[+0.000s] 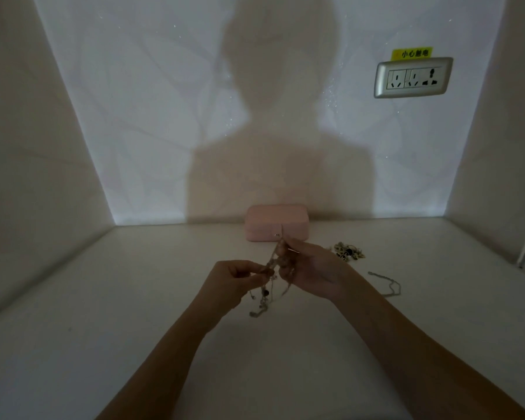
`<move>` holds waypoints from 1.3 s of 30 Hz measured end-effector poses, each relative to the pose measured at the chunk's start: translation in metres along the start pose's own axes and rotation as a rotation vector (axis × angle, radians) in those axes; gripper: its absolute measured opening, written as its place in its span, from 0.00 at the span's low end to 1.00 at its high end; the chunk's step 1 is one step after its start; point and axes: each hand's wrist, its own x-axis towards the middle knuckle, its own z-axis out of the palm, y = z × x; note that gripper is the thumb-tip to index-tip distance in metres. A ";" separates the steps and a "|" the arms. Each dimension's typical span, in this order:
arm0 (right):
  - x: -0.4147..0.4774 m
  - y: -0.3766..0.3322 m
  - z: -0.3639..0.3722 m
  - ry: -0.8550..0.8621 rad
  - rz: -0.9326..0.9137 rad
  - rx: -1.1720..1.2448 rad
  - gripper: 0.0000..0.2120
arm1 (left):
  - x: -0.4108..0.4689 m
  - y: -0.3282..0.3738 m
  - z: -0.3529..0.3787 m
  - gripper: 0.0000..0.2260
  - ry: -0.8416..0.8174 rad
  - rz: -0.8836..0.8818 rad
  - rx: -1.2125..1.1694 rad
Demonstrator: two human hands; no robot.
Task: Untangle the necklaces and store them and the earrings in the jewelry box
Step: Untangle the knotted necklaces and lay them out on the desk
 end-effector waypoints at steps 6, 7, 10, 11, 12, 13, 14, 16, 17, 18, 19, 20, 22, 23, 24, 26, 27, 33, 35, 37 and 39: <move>0.000 0.000 -0.003 0.038 -0.020 -0.182 0.09 | -0.005 0.002 0.001 0.10 -0.169 -0.012 -0.034; 0.000 0.000 -0.004 0.037 -0.030 -0.248 0.09 | -0.006 0.002 0.001 0.09 -0.168 -0.018 -0.070; -0.002 0.001 -0.002 -0.037 -0.038 -0.430 0.09 | -0.005 0.003 0.004 0.09 -0.107 -0.036 -0.149; -0.003 0.001 -0.001 -0.056 -0.036 -0.477 0.08 | -0.004 0.002 0.004 0.08 -0.067 -0.042 -0.151; -0.003 0.001 0.000 -0.058 -0.032 -0.502 0.07 | -0.003 0.002 0.002 0.07 -0.023 -0.049 -0.149; -0.003 0.001 0.000 -0.048 -0.029 -0.503 0.06 | -0.002 0.001 0.001 0.06 0.013 -0.056 -0.153; -0.003 0.000 0.000 -0.036 -0.028 -0.482 0.05 | 0.000 0.000 -0.001 0.04 0.036 -0.060 -0.163; -0.003 -0.002 -0.001 -0.023 -0.028 -0.414 0.05 | 0.001 0.000 -0.003 0.04 0.052 -0.061 -0.179; -0.003 -0.002 -0.002 -0.019 -0.032 -0.389 0.05 | 0.001 0.001 -0.002 0.04 0.052 -0.058 -0.172; -0.002 -0.002 -0.002 -0.011 -0.040 -0.370 0.06 | 0.000 0.002 -0.002 0.04 0.044 -0.051 -0.148; -0.002 -0.001 -0.002 0.000 -0.050 -0.352 0.06 | -0.001 0.003 -0.001 0.04 0.027 -0.040 -0.104; -0.002 0.000 -0.002 0.010 -0.059 -0.339 0.07 | -0.002 0.003 0.000 0.04 0.000 -0.027 -0.051; -0.002 -0.001 -0.001 0.008 -0.064 -0.338 0.10 | -0.004 0.003 0.002 0.05 -0.054 -0.004 0.035; -0.003 -0.001 -0.001 0.003 -0.062 -0.340 0.10 | -0.005 0.002 0.003 0.05 -0.072 0.005 0.063; -0.003 -0.002 -0.001 0.002 -0.063 -0.338 0.11 | -0.006 0.001 0.004 0.05 -0.081 0.012 0.083; -0.004 -0.005 -0.002 0.011 -0.080 -0.311 0.11 | -0.005 0.001 0.005 0.05 -0.070 0.031 0.105; -0.003 -0.006 -0.003 0.020 -0.096 -0.282 0.11 | -0.005 0.001 0.006 0.05 -0.048 0.038 0.110; 0.002 -0.012 -0.015 0.267 -0.133 -0.101 0.10 | -0.003 0.000 0.002 0.03 0.070 0.032 0.141; 0.003 -0.010 -0.020 0.345 -0.138 -0.296 0.07 | -0.003 0.000 0.002 0.03 0.084 0.048 0.179; 0.002 -0.005 -0.020 0.405 -0.155 -0.707 0.09 | -0.003 0.000 0.003 0.03 0.099 0.048 0.178; 0.003 0.001 -0.016 0.404 -0.211 -0.978 0.13 | -0.003 0.001 0.002 0.04 0.112 0.038 0.183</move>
